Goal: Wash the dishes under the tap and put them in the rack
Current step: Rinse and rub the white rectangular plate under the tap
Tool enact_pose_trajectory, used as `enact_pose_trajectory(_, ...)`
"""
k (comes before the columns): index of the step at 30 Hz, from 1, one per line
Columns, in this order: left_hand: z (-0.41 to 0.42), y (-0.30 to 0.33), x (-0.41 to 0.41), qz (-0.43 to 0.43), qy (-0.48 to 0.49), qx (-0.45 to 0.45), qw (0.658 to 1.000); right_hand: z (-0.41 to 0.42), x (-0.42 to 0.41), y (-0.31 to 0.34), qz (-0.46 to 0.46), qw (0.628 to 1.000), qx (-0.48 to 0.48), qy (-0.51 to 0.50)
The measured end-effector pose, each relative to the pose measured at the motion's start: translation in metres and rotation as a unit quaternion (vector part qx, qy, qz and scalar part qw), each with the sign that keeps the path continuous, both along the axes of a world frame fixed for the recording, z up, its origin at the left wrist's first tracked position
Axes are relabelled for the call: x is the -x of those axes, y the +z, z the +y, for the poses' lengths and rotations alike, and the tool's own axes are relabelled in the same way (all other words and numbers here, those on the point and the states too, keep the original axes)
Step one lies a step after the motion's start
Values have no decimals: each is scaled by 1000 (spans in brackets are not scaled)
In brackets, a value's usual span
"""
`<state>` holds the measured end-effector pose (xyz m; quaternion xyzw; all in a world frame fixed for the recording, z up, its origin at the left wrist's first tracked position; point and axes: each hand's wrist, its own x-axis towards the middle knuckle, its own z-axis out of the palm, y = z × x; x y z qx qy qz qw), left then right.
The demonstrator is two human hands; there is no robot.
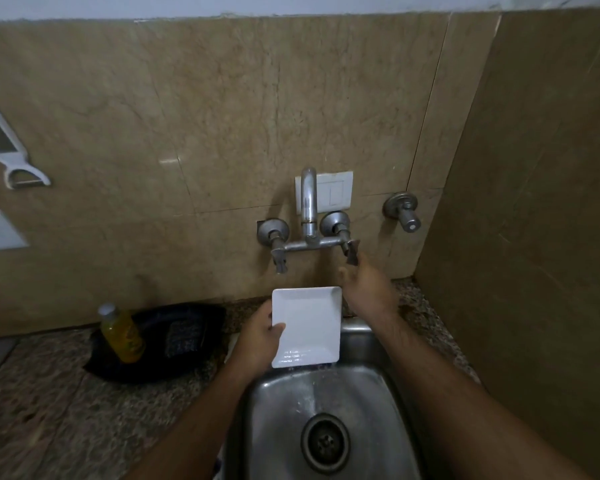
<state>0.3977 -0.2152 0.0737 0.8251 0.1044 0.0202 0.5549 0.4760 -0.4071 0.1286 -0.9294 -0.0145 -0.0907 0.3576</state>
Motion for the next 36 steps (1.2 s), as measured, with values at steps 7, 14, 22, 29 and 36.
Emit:
enact_pose_trajectory(7,17,26,42,-83,46,-51,994,6,84,-31,130,951,-219,176)
enact_pose_trajectory(14,36,62,75,-126,0,-129,984,19,115,-3,7,982,-152,112)
enact_pose_trajectory(22,55,92,89,-110,-15,-251,962,27,148,41,-109,983,-118,92)
enact_pose_trajectory(29,52,115,100,-182,7,-243,953,25,164,56,-190,972,-109,88)
enact_pose_trajectory(36,44,121,110,-204,15,-281,938,18,175,58,-235,964,-83,96)
